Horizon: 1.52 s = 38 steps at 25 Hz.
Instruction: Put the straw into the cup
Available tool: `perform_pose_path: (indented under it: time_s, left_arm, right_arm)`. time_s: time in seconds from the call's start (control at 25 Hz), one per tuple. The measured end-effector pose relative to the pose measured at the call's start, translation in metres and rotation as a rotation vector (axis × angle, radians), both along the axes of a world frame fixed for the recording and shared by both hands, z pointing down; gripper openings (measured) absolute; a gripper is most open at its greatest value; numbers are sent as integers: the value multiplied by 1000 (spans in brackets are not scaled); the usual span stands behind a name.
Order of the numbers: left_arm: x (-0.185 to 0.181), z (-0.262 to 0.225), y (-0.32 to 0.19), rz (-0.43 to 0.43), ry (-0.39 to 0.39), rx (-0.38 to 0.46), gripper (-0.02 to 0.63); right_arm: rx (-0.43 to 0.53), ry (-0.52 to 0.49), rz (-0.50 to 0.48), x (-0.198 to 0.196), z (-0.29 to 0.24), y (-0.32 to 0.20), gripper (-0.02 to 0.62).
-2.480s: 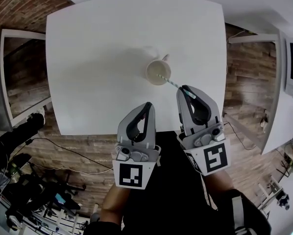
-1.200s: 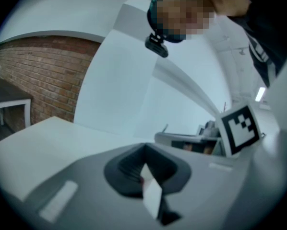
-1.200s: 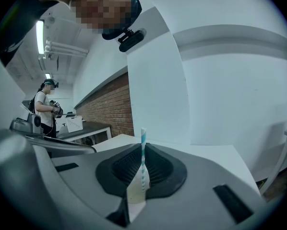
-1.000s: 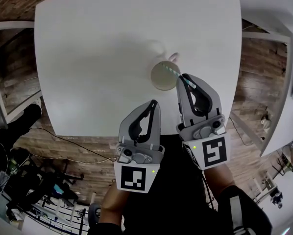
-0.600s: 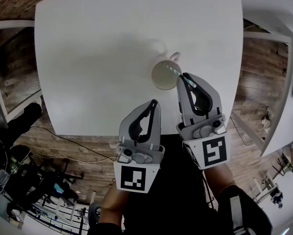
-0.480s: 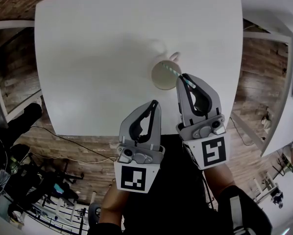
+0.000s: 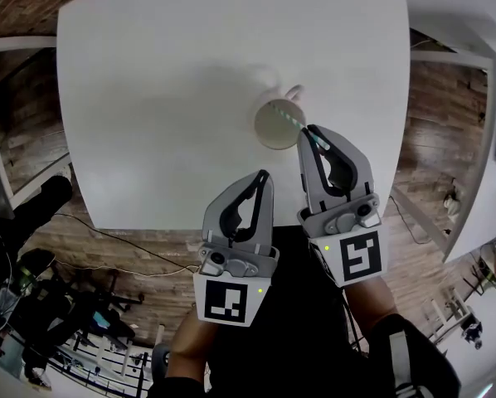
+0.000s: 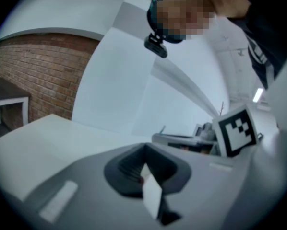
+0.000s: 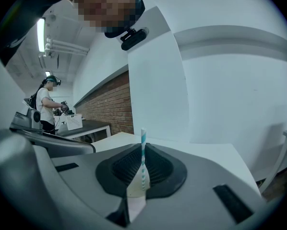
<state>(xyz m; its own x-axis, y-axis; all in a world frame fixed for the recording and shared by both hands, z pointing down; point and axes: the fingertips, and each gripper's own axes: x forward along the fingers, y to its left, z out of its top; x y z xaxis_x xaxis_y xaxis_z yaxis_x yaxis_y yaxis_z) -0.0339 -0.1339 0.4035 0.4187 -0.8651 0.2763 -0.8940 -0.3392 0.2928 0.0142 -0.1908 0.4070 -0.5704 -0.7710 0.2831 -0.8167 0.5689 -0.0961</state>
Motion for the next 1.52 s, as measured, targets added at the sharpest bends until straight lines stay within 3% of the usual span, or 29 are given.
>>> perform_pose_path:
  time_s: [1.52]
  left_arm:
    - [3, 0, 9, 13, 11, 2, 5]
  right_arm:
    - [27, -9, 70, 12, 8, 25, 23]
